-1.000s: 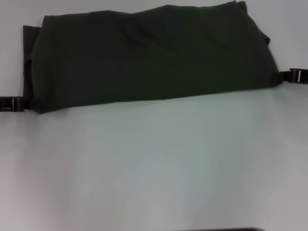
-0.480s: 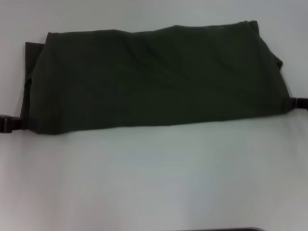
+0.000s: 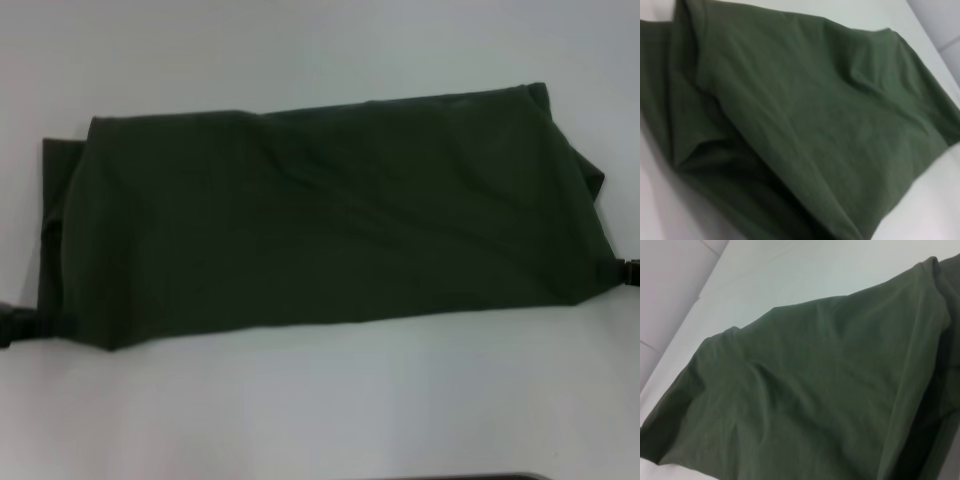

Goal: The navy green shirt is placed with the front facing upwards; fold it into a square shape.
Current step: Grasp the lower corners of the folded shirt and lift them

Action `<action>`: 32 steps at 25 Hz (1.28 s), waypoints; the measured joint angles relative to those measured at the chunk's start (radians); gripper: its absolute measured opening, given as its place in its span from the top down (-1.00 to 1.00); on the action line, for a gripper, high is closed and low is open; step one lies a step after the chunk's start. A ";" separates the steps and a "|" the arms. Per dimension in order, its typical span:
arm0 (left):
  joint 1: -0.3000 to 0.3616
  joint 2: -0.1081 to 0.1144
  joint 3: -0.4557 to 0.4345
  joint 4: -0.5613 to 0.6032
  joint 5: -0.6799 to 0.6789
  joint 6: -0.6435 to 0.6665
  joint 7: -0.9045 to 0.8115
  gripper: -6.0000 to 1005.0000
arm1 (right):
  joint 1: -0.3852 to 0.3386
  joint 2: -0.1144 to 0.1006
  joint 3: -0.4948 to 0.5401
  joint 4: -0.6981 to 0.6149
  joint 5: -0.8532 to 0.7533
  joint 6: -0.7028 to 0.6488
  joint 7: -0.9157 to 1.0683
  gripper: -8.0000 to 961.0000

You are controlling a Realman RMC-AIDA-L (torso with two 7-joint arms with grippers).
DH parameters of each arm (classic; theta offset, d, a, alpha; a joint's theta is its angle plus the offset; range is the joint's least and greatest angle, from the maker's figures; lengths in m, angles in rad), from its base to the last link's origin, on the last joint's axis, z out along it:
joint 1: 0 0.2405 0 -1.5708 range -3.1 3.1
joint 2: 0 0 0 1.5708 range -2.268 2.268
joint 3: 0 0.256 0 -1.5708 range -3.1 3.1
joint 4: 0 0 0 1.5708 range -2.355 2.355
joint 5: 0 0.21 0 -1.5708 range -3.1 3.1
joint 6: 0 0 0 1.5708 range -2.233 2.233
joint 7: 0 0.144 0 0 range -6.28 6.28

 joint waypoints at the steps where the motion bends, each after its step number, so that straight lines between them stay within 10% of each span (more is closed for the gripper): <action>1: 0.006 0.000 -0.001 -0.003 0.002 0.020 0.005 0.98 | -0.006 0.000 -0.001 0.000 -0.001 -0.009 -0.001 0.87; 32: 0.039 0.026 -0.008 0.004 0.134 0.128 0.051 0.98 | -0.058 -0.013 0.096 -0.035 -0.205 -0.090 0.005 0.85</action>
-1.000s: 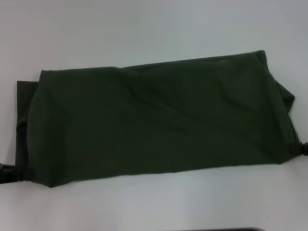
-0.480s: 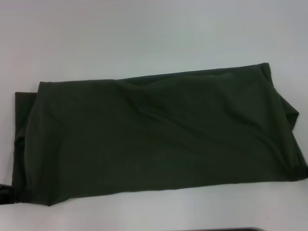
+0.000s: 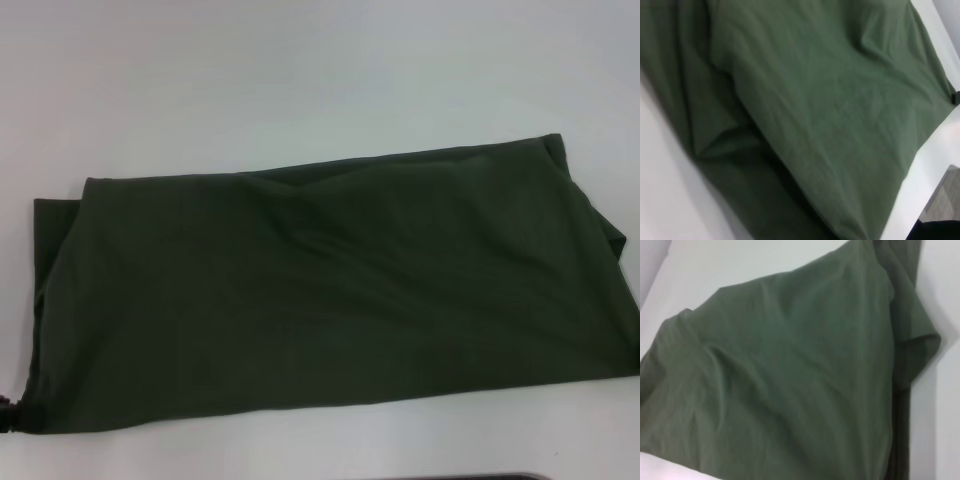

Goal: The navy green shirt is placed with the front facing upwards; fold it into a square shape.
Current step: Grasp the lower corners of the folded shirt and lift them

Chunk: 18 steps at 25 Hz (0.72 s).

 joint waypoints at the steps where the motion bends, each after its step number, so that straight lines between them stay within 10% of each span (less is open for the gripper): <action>1: 0.000 0.002 -0.001 0.000 0.002 -0.001 0.000 0.98 | 0.000 0.000 0.000 -0.001 -0.005 0.001 0.001 0.85; 18: -0.005 0.008 -0.003 0.014 0.024 -0.026 0.003 0.96 | -0.008 -0.011 0.001 -0.002 -0.011 0.006 0.005 0.84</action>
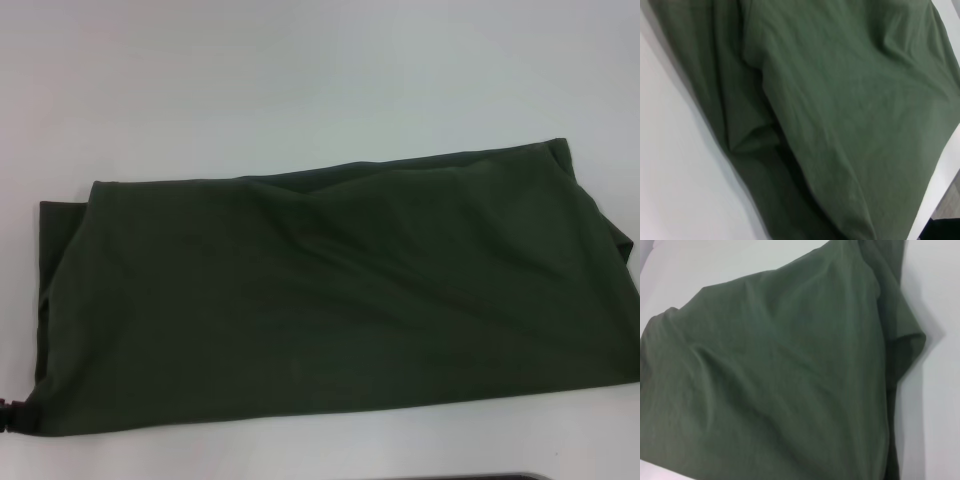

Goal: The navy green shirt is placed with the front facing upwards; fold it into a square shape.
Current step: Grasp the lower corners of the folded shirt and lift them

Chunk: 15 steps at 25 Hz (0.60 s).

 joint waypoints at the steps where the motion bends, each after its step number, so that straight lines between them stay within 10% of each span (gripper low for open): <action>1: 0.000 0.000 0.000 0.000 0.000 -0.002 0.000 0.95 | 0.001 0.000 0.000 0.000 0.000 0.000 0.000 0.84; 15: -0.011 0.001 -0.024 -0.001 -0.004 -0.019 -0.005 0.85 | 0.027 -0.005 0.026 0.000 0.008 -0.012 0.010 0.83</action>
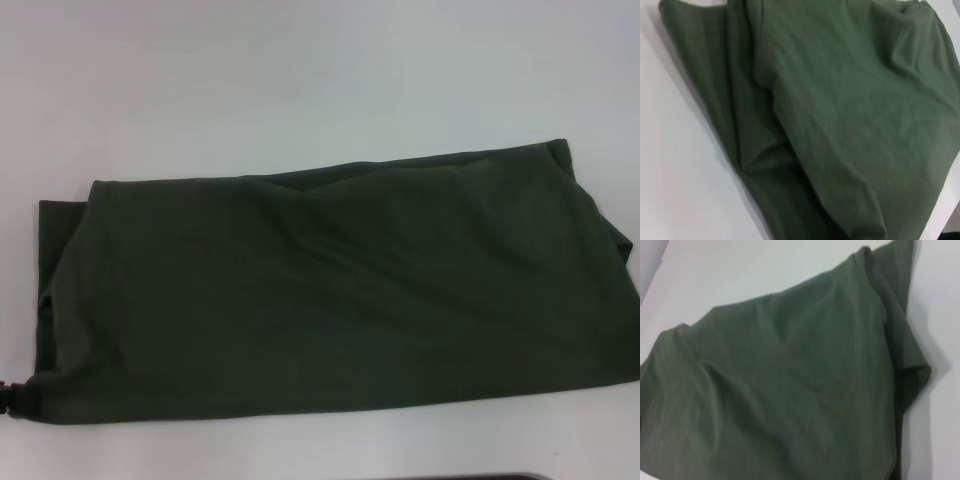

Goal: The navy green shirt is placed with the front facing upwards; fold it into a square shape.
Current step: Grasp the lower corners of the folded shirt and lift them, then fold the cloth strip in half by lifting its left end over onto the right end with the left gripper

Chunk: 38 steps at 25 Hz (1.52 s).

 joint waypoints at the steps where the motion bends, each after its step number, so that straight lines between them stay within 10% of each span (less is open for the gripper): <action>1: -0.001 0.000 -0.002 0.000 0.001 0.000 -0.001 0.84 | 0.004 -0.003 0.001 0.000 0.001 -0.003 0.004 0.83; 19: -0.064 0.007 -0.185 -0.008 -0.042 0.013 0.009 0.30 | 0.095 -0.063 0.166 -0.016 0.048 -0.089 0.052 0.05; 33: -0.108 -0.033 -0.199 0.007 -0.188 -0.096 0.047 -0.44 | 0.112 -0.052 0.140 -0.044 0.179 0.016 0.082 -0.82; 38: -0.109 -0.035 -0.200 0.037 -0.225 -0.123 0.048 -0.53 | 0.112 -0.045 0.061 -0.043 0.178 0.058 0.121 -0.81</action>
